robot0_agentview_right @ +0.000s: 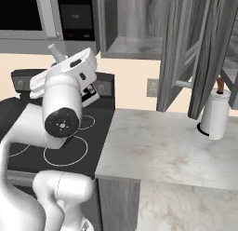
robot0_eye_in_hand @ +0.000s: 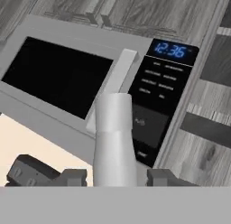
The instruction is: There is a bowl on the dining counter. Grab a lemon wedge from the fridge and place it in the bowl. Then get the liquor bottle and glass cup from the cabinet and place them next to the bowl.
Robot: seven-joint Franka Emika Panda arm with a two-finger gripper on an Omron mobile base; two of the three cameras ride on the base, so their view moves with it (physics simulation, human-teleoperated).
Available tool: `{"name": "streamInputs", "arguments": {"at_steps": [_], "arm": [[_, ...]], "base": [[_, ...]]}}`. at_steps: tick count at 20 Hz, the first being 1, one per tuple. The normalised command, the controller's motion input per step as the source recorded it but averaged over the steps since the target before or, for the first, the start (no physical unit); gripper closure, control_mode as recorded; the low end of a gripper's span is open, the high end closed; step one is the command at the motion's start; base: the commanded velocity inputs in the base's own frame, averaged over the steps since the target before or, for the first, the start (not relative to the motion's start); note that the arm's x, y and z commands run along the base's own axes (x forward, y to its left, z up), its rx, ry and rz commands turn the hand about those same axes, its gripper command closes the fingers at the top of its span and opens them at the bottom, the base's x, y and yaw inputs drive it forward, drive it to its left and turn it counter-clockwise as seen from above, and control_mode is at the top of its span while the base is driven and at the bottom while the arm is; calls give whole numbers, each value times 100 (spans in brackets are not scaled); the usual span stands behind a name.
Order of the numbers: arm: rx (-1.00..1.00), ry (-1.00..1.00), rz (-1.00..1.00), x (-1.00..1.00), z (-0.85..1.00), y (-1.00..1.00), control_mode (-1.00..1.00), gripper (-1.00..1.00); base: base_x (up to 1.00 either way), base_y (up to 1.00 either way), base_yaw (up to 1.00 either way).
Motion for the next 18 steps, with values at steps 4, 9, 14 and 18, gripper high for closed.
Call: {"name": "streamInputs", "arguments": {"at_steps": [4,9,14,18], "arm": [[-5,-7,9,-50,-16,31,100,100],[0,0,0,0,0,0,100,100],[0,0,0,0,0,0,100,100],[0,0,0,0,0,0,100,100]], "base": [[-50,31,9],[-97,78,27],[-61,88,51],[-39,76,67]]}}
